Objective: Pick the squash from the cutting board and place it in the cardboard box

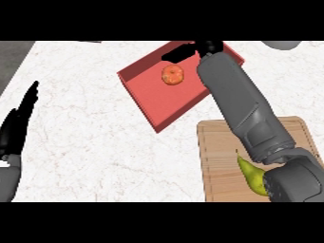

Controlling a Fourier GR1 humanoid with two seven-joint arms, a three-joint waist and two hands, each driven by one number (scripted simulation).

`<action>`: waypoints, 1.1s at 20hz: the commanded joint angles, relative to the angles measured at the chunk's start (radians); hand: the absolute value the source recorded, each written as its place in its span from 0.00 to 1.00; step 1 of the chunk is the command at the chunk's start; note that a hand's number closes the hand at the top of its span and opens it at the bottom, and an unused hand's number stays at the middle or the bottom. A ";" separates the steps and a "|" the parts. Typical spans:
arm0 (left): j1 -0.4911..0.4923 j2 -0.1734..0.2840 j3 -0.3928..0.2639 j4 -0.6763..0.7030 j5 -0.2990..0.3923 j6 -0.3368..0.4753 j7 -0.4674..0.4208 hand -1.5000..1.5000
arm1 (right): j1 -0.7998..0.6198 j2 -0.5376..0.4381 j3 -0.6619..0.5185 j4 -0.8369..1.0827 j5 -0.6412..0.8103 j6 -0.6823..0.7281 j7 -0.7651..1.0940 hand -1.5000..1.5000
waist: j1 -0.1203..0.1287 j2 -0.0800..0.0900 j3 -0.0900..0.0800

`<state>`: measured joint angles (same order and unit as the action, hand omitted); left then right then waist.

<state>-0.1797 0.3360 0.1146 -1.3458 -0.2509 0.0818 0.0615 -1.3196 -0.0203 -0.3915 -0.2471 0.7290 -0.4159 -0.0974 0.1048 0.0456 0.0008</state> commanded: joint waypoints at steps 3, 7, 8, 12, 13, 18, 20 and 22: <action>-0.028 0.013 0.020 -0.009 0.009 -0.003 0.036 0.50 | 0.022 -0.016 -0.116 -0.053 -0.120 -0.061 -0.149 0.00 | -0.021 -0.010 0.001; 0.003 -0.018 0.008 0.016 -0.008 0.022 0.005 0.50 | 0.018 -0.058 -0.168 -0.038 -0.184 0.015 -0.205 0.00 | -0.038 -0.018 0.000; 0.030 -0.002 0.018 0.015 -0.008 0.016 0.003 0.50 | 0.060 -0.087 -0.184 -0.048 -0.204 0.034 -0.265 0.00 | -0.041 -0.019 0.001; 0.034 0.036 0.058 0.022 0.023 -0.014 -0.026 0.50 | 0.069 -0.228 -0.229 -0.029 -0.248 0.148 -0.261 0.00 | -0.047 -0.021 0.000; 0.026 0.011 0.038 -0.005 0.011 0.000 0.023 0.50 | 0.082 -0.226 -0.224 -0.023 -0.247 0.142 -0.265 0.00 | -0.056 -0.027 0.000; 0.014 0.027 0.069 0.037 0.008 0.012 -0.008 0.50 | 0.181 -0.336 -0.230 -0.026 -0.266 0.232 -0.329 0.00 | -0.079 -0.032 0.000; 0.042 0.040 0.061 -0.054 0.032 -0.039 0.065 0.50 | 0.166 -0.363 -0.213 -0.016 -0.256 0.246 -0.285 0.00 | -0.071 -0.037 0.001; 0.031 0.040 0.083 0.046 0.034 -0.031 -0.018 0.50 | 0.220 -0.397 -0.207 -0.007 -0.257 0.295 -0.338 0.00 | -0.076 -0.032 0.000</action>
<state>-0.1566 0.3635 0.1764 -1.3267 -0.2348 0.0717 0.0724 -1.1512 -0.3490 -0.6062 -0.2657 0.4742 -0.1852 -0.4041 0.0322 0.0136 0.0009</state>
